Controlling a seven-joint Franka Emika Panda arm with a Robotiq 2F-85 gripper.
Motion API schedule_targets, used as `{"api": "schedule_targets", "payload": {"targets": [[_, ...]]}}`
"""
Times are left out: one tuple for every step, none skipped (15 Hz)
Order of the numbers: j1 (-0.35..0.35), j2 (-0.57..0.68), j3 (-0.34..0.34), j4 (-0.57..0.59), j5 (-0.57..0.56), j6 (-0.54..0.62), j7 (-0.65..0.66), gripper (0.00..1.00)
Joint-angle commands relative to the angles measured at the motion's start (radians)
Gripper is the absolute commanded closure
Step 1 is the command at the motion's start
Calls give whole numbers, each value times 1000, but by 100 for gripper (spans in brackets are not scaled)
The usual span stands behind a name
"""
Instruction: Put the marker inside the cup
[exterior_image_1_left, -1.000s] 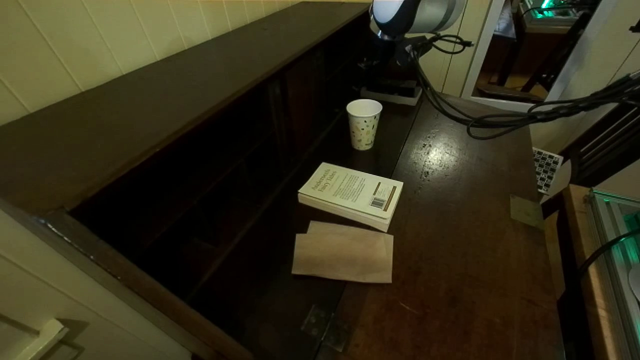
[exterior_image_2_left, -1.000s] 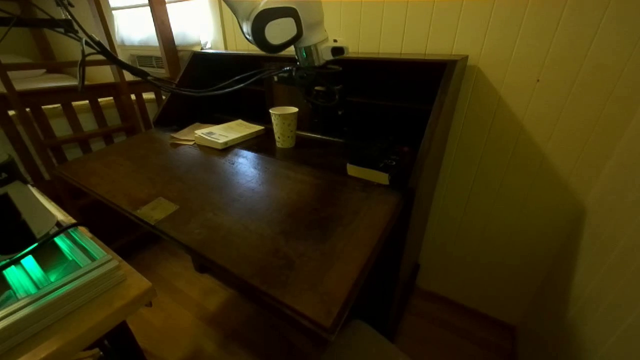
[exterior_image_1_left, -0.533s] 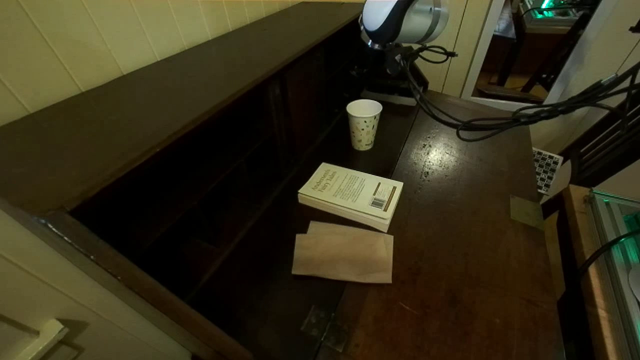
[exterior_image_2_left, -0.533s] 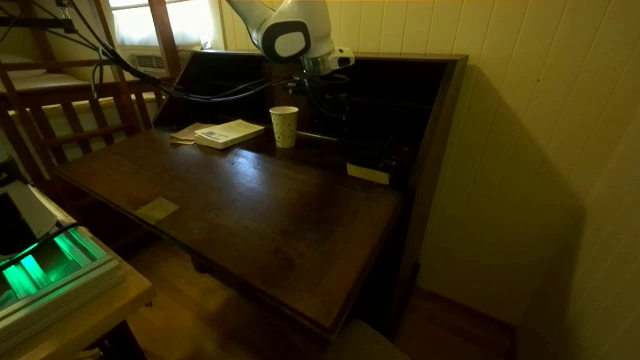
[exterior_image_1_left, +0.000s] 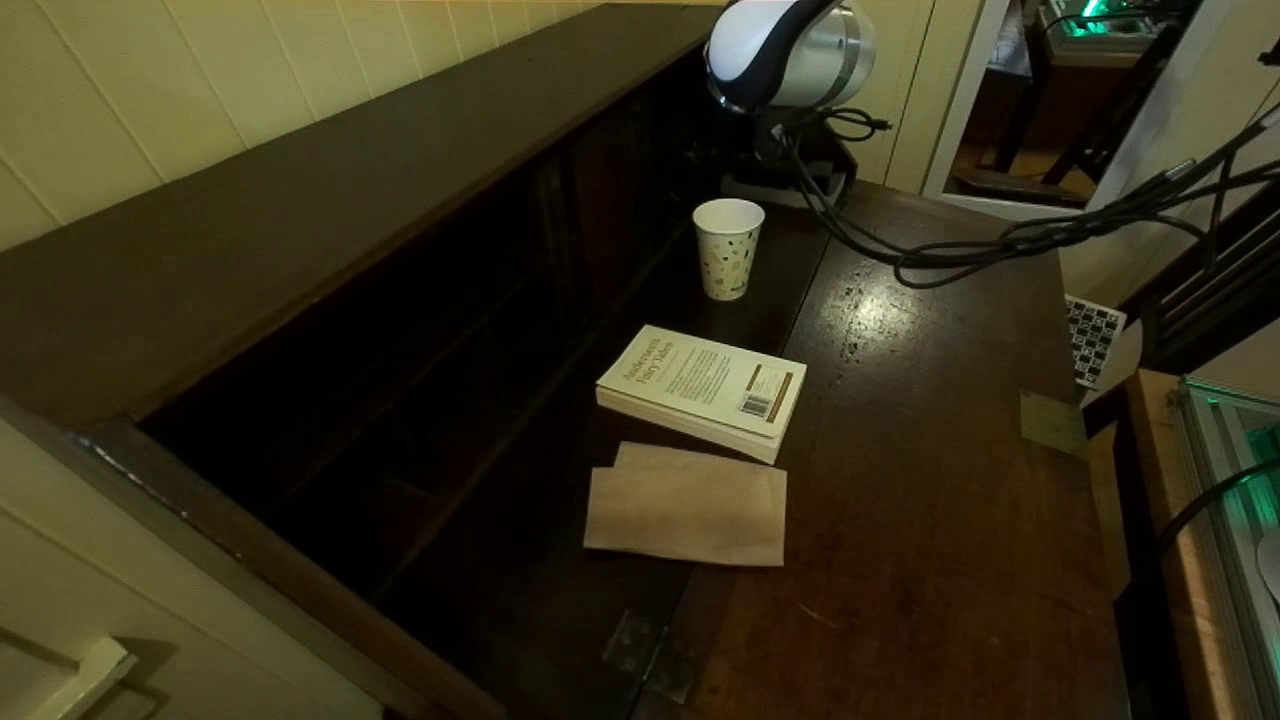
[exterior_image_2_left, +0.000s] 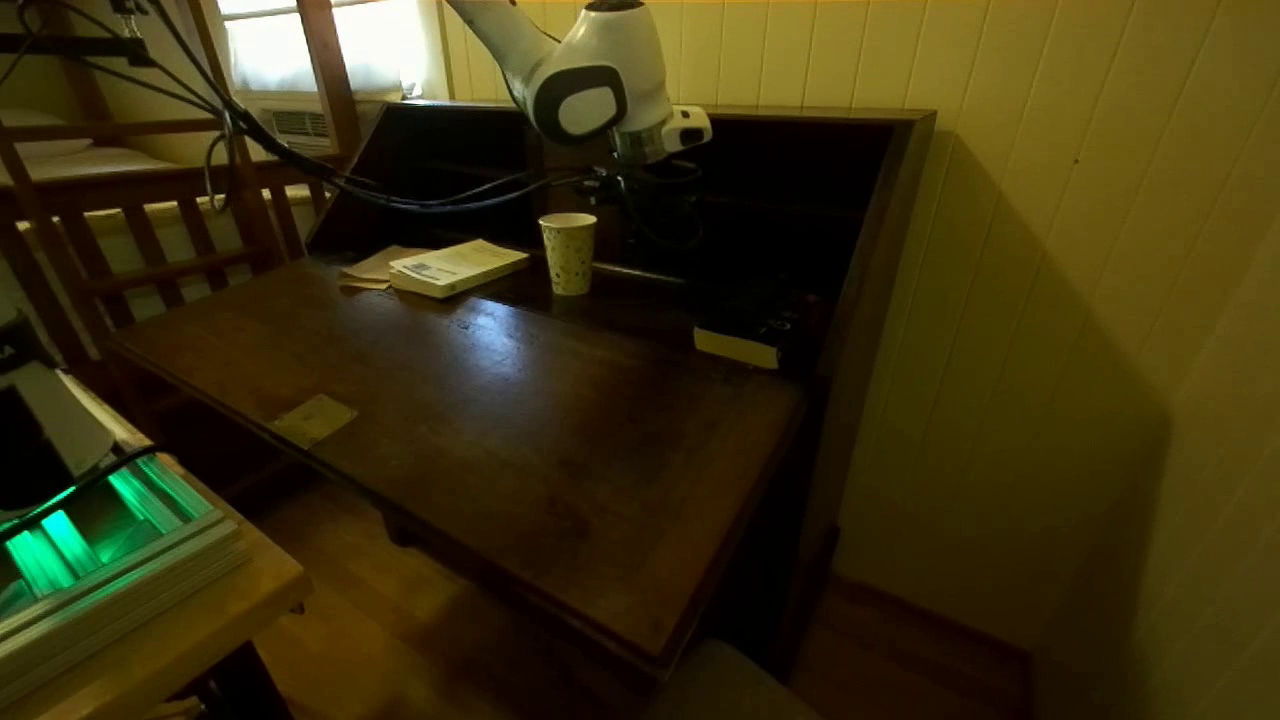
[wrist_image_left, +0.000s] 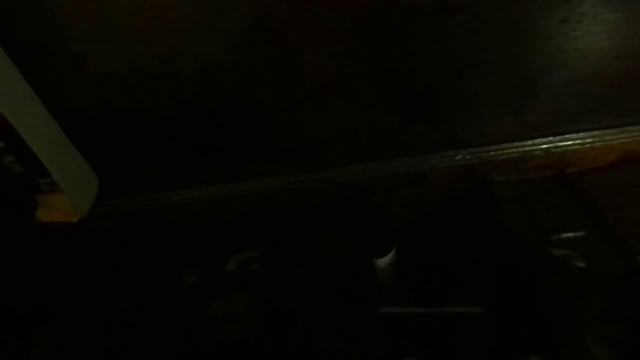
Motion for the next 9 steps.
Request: {"api": "schedule_targets", "payload": {"targets": [[-20, 51, 34, 47, 16, 50, -17, 0], [-22, 57, 39, 48, 13, 58, -15, 0], [-23, 62, 42, 50, 11, 65, -13, 0], [-24, 66, 46, 51, 8, 74, -11, 0], [-25, 71, 49, 52, 6, 83, -10, 0], [-26, 74, 52, 52, 3, 90, -8, 0], [-27, 78, 55, 52, 2, 97, -8, 0], [-28, 82, 57, 52, 1, 108, -7, 0], [-29, 86, 59, 53, -2, 118, -5, 0]]}}
